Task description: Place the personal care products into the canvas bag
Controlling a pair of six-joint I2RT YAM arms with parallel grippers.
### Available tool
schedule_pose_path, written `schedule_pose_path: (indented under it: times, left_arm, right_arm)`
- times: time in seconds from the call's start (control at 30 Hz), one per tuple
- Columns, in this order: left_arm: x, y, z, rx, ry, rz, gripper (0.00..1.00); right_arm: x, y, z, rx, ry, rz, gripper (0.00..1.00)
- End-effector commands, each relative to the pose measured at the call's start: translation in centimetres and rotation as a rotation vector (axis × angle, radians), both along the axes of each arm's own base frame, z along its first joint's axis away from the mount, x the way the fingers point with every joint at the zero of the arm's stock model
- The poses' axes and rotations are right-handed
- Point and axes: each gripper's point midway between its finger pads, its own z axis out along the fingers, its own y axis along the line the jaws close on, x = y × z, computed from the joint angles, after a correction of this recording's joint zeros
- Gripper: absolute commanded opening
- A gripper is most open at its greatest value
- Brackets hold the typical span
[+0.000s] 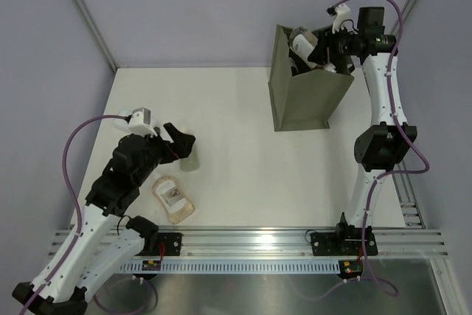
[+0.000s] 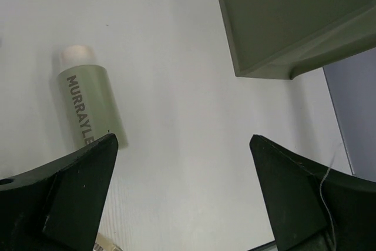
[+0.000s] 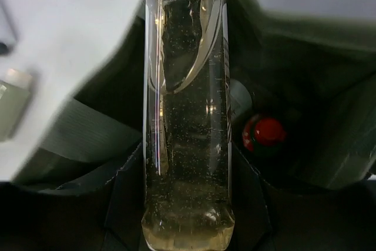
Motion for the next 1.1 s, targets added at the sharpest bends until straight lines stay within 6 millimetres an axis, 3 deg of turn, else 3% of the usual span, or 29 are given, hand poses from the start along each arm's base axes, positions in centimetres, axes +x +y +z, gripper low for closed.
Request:
schedule_pose_path:
  times: [0.0, 0.1, 0.13, 0.2, 0.23, 0.3, 0.4, 0.53, 0.6, 0.63, 0.67, 0.77, 0.8, 0.83, 0.87, 0.93, 0.97, 1.0, 1.03, 1.07]
  left_arm:
    - [0.7, 1.0, -1.4, 0.053, 0.039, 0.053, 0.99]
    - [1.5, 0.9, -3.0, 0.070, 0.137, 0.089, 0.99]
    - [1.6, 0.8, -3.7, 0.081, 0.169, 0.094, 0.99]
    - [2.6, 0.6, -5.4, 0.112, 0.254, 0.118, 0.99]
    - [2.8, 0.6, -6.2, 0.132, 0.292, 0.123, 0.99]
    - [3.9, 0.3, -8.0, 0.178, 0.378, 0.131, 0.99]
    - [5.5, -0.4, -10.4, 0.270, 0.479, 0.095, 0.99]
    - [7.2, 0.1, -13.1, 0.393, 0.581, 0.116, 0.99]
    - [7.8, 1.0, -14.1, 0.451, 0.630, 0.183, 0.99]
    - [7.3, 1.7, -14.7, 0.497, 0.686, 0.204, 0.99]
    - [8.0, 1.7, -15.6, 0.519, 0.724, 0.234, 0.99]
    - [8.5, 2.9, -17.1, 0.609, 0.774, 0.284, 0.99]
    - [8.6, 3.1, -17.5, 0.625, 0.776, 0.288, 0.98]
    - [8.6, 3.2, -18.0, 0.632, 0.784, 0.292, 0.97]
    - [8.8, 3.2, -18.4, 0.640, 0.793, 0.290, 0.95]
    - [8.6, 2.9, -20.0, 0.649, 0.839, 0.261, 0.93]
    - [8.2, 2.3, -20.8, 0.629, 0.867, 0.227, 0.90]
    - [8.2, 2.0, -21.6, 0.616, 0.886, 0.210, 0.86]
    - [8.1, 1.9, -22.1, 0.599, 0.901, 0.195, 0.81]
    - [8.0, 1.4, -22.4, 0.574, 0.909, 0.174, 0.75]
  right_arm:
    - [-0.7, -0.4, 3.3, -0.170, -0.222, 0.153, 0.00]
    - [-1.0, -0.8, 0.9, -0.221, -0.174, 0.191, 0.08]
    - [-1.1, -1.0, 0.0, -0.230, -0.153, 0.189, 0.43]
    - [-1.3, -1.3, -1.2, -0.246, -0.123, 0.184, 0.56]
    - [-1.4, -1.4, -1.3, -0.250, -0.118, 0.176, 0.66]
    - [-1.5, -2.0, -0.8, -0.253, -0.108, 0.123, 0.74]
    - [-2.1, -2.7, 1.5, -0.238, -0.105, 0.025, 0.99]
    - [-4.8, -3.2, 6.3, -0.206, -0.184, -0.047, 0.99]
    - [-5.8, -3.5, 7.5, -0.212, -0.211, -0.075, 0.99]
    - [-6.3, -3.7, 6.9, -0.216, -0.196, -0.084, 1.00]
    - [-7.5, -3.8, 8.9, -0.219, -0.250, -0.108, 0.99]
    - [-10.6, -3.3, 9.7, -0.186, -0.295, -0.100, 1.00]
    - [-11.5, -2.8, 9.6, -0.166, -0.302, -0.083, 1.00]
    - [-12.3, -2.3, 6.6, -0.142, -0.242, -0.058, 1.00]
    - [-14.4, -0.9, 8.4, -0.085, -0.305, -0.009, 0.99]
    - [-17.5, 0.9, 6.4, -0.026, -0.274, 0.093, 0.99]
    - [-19.6, 2.7, 6.1, 0.032, -0.270, 0.224, 0.99]
    - [-21.2, 3.6, 4.3, 0.069, -0.230, 0.288, 0.99]
    - [-22.4, 4.3, 3.7, 0.097, -0.223, 0.338, 0.99]
    - [-24.8, 5.4, 4.9, 0.147, -0.271, 0.426, 1.00]
